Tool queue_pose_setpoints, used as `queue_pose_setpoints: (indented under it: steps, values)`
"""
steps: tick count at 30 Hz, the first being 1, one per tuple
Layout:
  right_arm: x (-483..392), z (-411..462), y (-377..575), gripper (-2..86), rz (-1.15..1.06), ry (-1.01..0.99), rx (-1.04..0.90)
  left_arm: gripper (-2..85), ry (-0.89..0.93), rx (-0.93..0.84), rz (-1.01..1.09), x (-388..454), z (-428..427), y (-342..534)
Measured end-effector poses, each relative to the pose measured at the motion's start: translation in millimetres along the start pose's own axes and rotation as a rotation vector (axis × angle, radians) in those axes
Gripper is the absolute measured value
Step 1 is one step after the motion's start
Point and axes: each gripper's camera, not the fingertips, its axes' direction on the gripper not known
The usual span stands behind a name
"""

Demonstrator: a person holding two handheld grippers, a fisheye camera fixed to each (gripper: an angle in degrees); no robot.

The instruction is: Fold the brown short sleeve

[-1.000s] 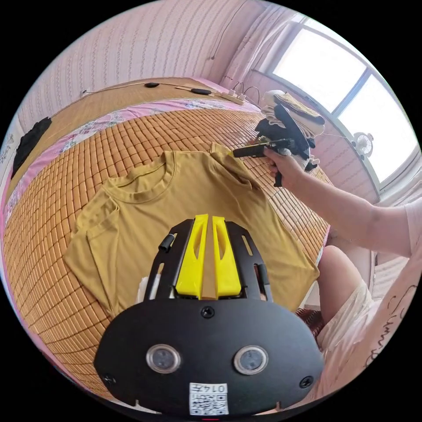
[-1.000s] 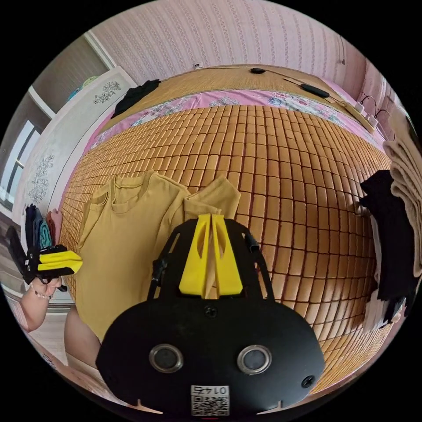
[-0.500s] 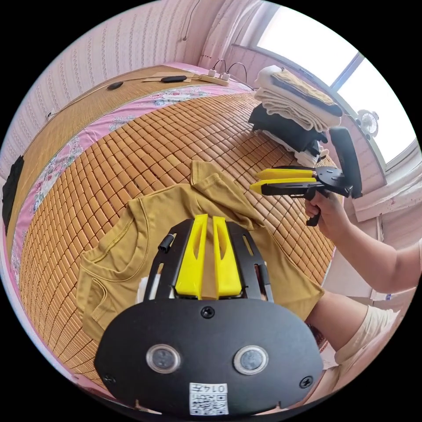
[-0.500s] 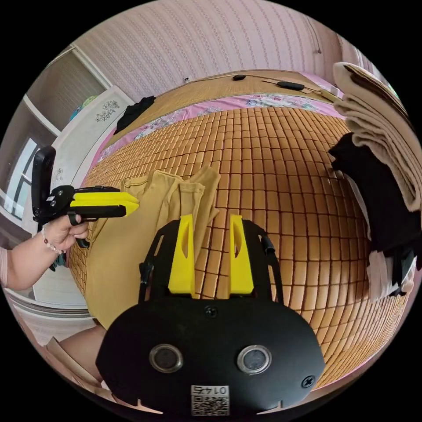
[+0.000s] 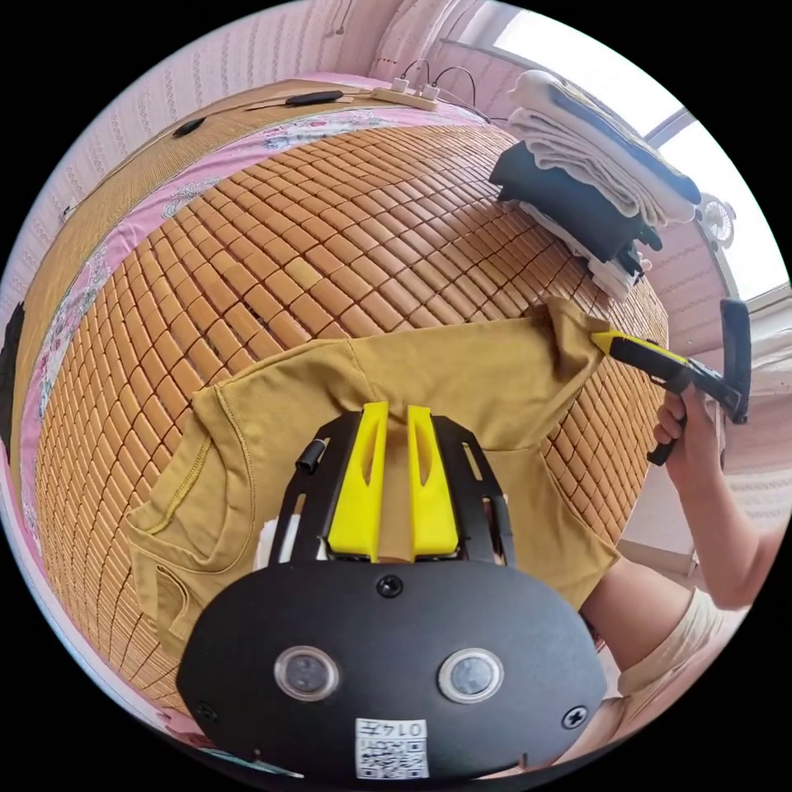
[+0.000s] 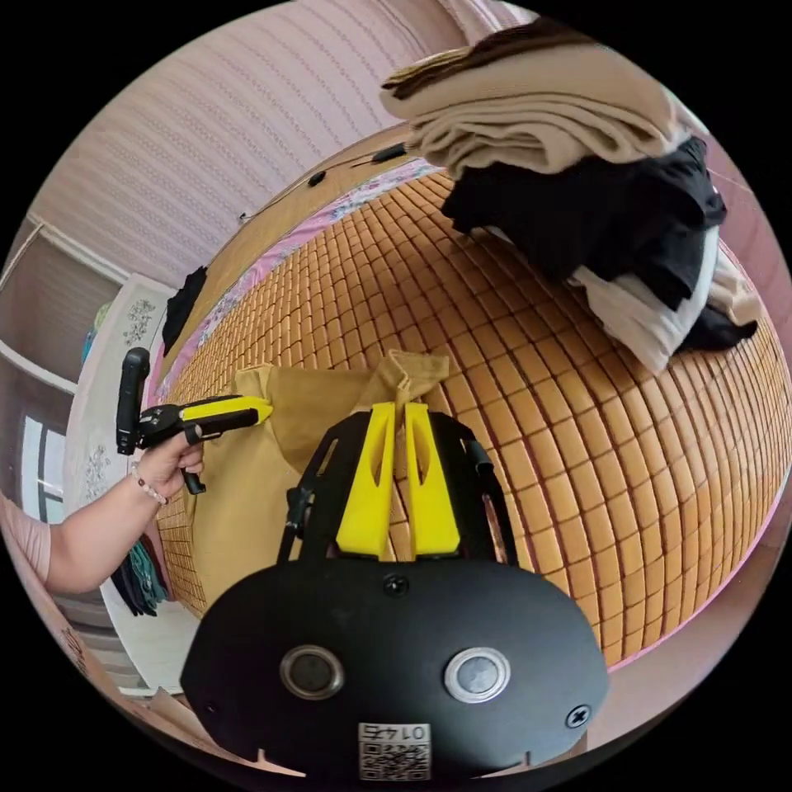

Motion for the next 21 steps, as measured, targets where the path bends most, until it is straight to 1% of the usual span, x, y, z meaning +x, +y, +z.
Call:
queue_pose_setpoints:
  steps: [3,5,7,11,13,15,16,17,18,21]
  values:
    - [31,3,25,2.9,0.091,-0.046,-0.077,5.0,-0.021,0.022,0.072,22,-10,-18]
    - [36,-1,34,3.5,0.101,-0.073,-0.064,5.0,-0.030,0.032,0.140,40,-14,-32]
    - [34,-4,37,4.2,0.088,-0.048,-0.057,5.0,-0.010,0.036,0.207,60,-14,-49]
    - [35,-6,34,7.2,0.085,-0.060,-0.025,5.3,0.026,0.038,0.329,107,1,-93]
    - [35,3,31,6.5,0.081,-0.057,-0.067,5.6,0.044,0.038,0.371,127,11,-110]
    - [33,9,31,2.8,0.065,-0.026,-0.077,5.8,0.054,0.039,0.431,155,25,-128]
    - [33,10,32,2.5,0.064,-0.021,-0.079,5.7,0.052,0.033,0.447,161,29,-131]
    - [32,12,32,1.8,0.058,-0.027,-0.086,5.5,0.036,-0.004,0.484,173,41,-136]
    - [33,13,32,1.4,0.065,-0.039,-0.083,4.5,-0.004,-0.070,0.518,183,56,-138]
    - [31,15,32,0.7,0.062,-0.058,-0.079,0.4,-0.005,-0.072,0.612,193,54,-135]
